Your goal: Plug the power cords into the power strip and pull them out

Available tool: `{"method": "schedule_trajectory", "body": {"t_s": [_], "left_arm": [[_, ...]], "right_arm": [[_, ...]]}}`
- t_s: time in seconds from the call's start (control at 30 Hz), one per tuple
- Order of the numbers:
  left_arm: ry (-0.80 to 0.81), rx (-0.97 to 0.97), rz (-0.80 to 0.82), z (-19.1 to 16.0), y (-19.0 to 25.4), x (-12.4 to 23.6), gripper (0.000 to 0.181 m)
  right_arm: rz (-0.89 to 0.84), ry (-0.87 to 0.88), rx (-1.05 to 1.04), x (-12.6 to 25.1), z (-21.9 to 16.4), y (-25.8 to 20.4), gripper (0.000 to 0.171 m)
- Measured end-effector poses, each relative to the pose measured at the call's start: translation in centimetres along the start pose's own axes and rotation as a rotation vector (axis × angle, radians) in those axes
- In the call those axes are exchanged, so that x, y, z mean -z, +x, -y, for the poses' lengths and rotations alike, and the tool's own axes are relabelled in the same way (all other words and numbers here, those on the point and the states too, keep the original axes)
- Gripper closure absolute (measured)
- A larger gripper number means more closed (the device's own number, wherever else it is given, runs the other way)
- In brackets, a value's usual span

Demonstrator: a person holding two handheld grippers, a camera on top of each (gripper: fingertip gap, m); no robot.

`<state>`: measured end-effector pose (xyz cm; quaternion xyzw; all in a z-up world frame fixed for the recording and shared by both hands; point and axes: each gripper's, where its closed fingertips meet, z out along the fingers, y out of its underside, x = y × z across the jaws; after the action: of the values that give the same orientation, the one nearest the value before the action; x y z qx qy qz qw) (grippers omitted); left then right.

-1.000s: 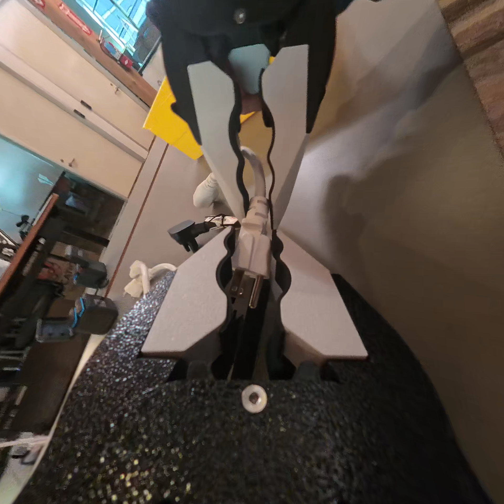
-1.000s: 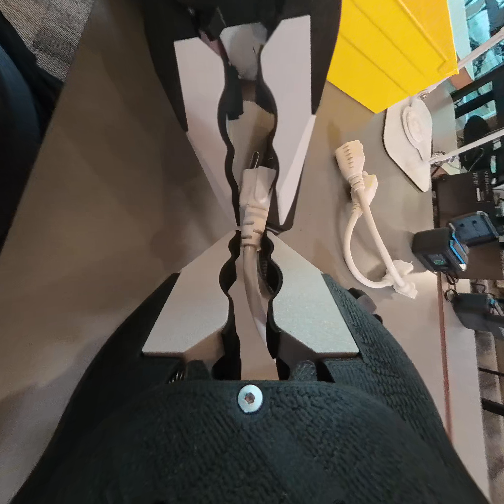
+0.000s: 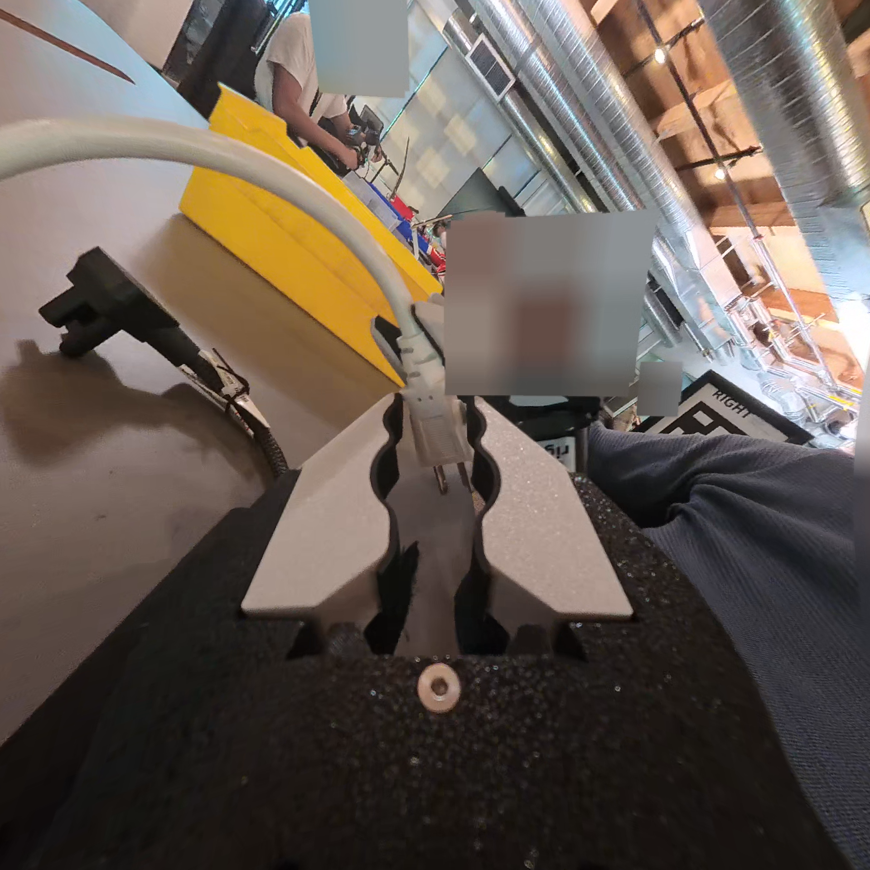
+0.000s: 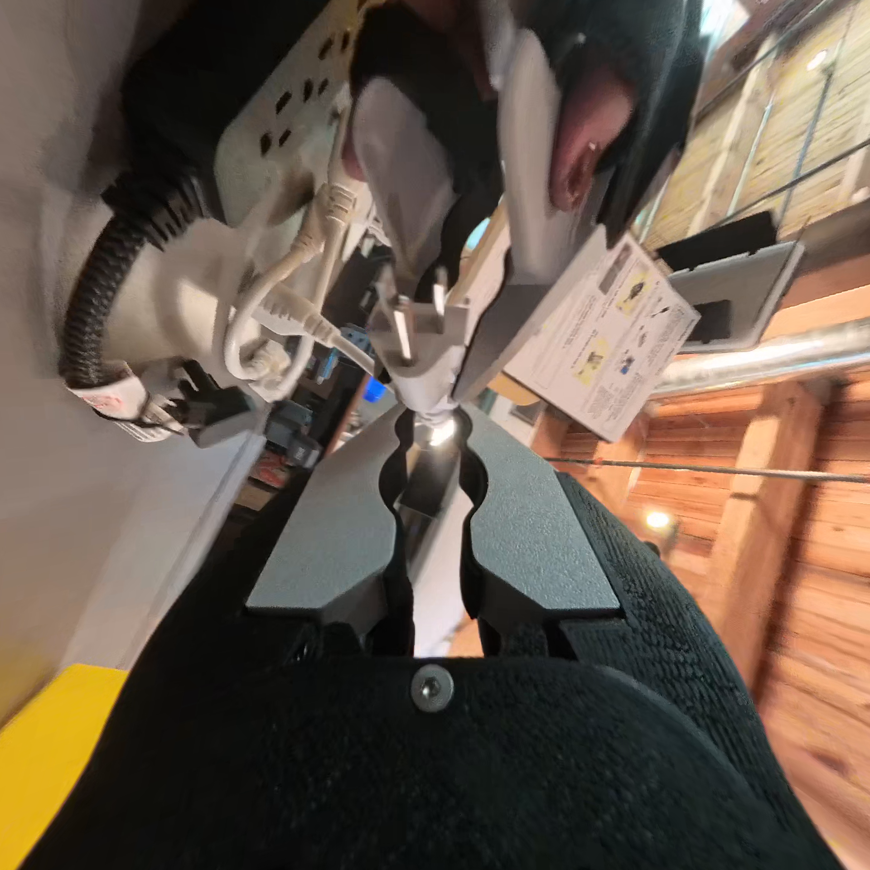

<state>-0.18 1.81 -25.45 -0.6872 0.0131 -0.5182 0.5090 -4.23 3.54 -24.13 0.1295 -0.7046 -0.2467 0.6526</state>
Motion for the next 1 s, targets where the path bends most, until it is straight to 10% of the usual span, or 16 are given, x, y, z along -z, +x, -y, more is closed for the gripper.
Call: {"method": "schedule_trajectory", "body": {"t_s": [0.17, 0.43, 0.63, 0.73, 0.9, 1.0], "left_arm": [[-0.047, -0.096, 0.12, -0.8, -1.3, -0.3, 0.158], [-0.131, -0.247, 0.263, -1.9, -2.7, -0.1, 0.161], [-0.261, -0.449, 0.433, -3.2, -4.2, -0.4, 0.16], [-0.292, -0.548, 0.5, -3.3, -4.4, -0.4, 0.156], [-0.182, -0.562, 0.409, -1.5, -1.9, 0.4, 0.149], [-0.072, -0.512, 0.339, 0.8, -0.3, 1.2, 0.113]], "right_arm": [[0.224, 0.007, -0.529, -0.2, -1.4, -2.1, 0.142], [0.82, 0.453, -2.301, 0.1, -1.5, 0.9, 0.134], [1.145, 0.216, -2.031, -1.1, 3.6, -1.2, 0.131], [1.217, 0.246, -1.918, -1.2, 5.0, -1.3, 0.163], [1.069, 0.421, -1.88, -0.9, 2.6, 0.9, 0.163], [0.962, 0.516, -1.846, 0.2, 1.1, 2.3, 0.165]]}}
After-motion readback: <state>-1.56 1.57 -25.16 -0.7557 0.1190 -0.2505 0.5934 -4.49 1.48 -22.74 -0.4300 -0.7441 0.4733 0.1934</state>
